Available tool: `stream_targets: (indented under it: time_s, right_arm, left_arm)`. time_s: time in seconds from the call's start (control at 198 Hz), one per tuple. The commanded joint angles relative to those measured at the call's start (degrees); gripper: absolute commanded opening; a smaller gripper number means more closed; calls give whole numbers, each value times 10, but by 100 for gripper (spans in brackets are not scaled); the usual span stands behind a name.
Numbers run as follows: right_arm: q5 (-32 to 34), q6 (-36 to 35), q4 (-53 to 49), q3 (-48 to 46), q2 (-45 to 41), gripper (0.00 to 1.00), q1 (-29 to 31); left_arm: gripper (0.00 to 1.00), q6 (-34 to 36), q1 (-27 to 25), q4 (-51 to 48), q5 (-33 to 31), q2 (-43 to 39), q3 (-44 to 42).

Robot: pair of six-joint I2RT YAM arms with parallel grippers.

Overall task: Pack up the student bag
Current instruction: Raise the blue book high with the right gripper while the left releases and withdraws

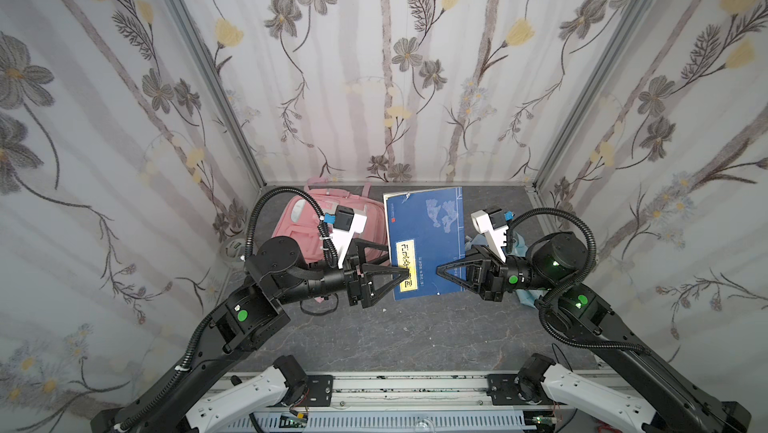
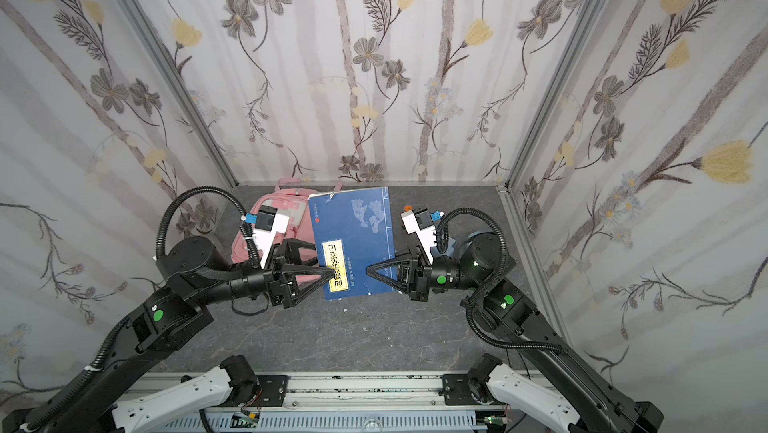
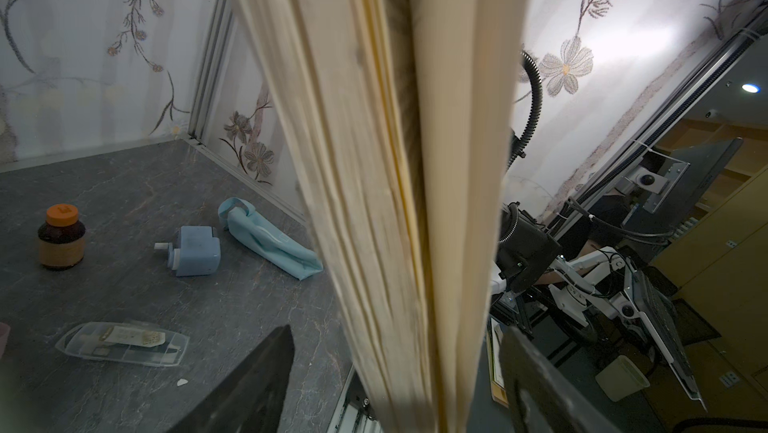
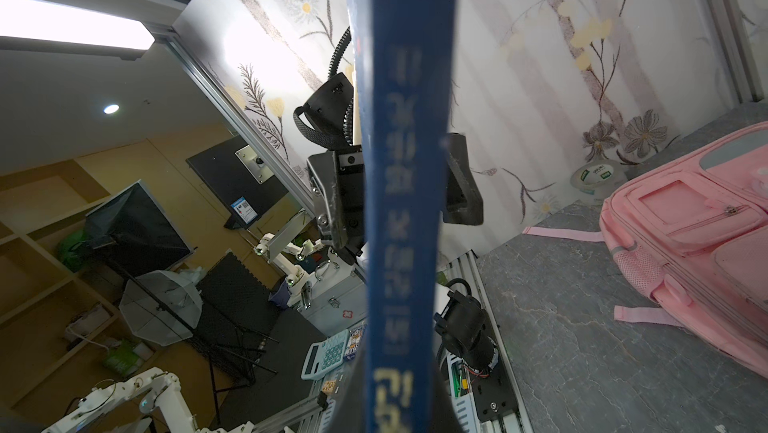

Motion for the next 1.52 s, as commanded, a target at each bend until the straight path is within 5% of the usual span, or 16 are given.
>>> stream_targets:
  time_s: [0.0,0.106,0.228,0.37,0.45,0.562,0.638,0.79,0.911,1.119,1.407,1.519]
  right_arm:
    - [-1,-7,15,0,-11,0,1]
    - [-6,-14,9,-2,-13,0,1]
    - [-9,-15,14,-1,-5,0,1]
    - [-3,-16,16,-4,-6,0,1]
    - [16,-20,14,-5,-11,1,0]
    - [84,-43,-18,16,-8,51,-1]
    - [125,-39,-8,34,4,71,-6]
    - [172,71,213,21,40,79,2]
    - [233,72,344,21,69,79,34]
    - [309,83,496,57,138,71,72]
    - [346,113,599,90,196,0,84]
    - [378,104,586,75,184,0,86]
  left_arm:
    - [75,-2,1,31,12,20,22]
    - [67,-6,1,43,32,48,44]
    - [45,-23,0,77,72,65,50]
    - [0,-33,1,106,70,51,33]
    - [0,-26,1,101,27,33,27]
    - [0,-21,1,139,-59,12,10]
    - [0,-17,1,193,-128,10,-7]
    - [0,10,1,281,-177,51,19]
    - [0,-43,0,423,-190,102,32]
    - [0,-90,-28,599,-183,177,45]
    - [0,-82,-93,727,-295,200,-10]
    - [0,-76,-98,718,-327,189,-31]
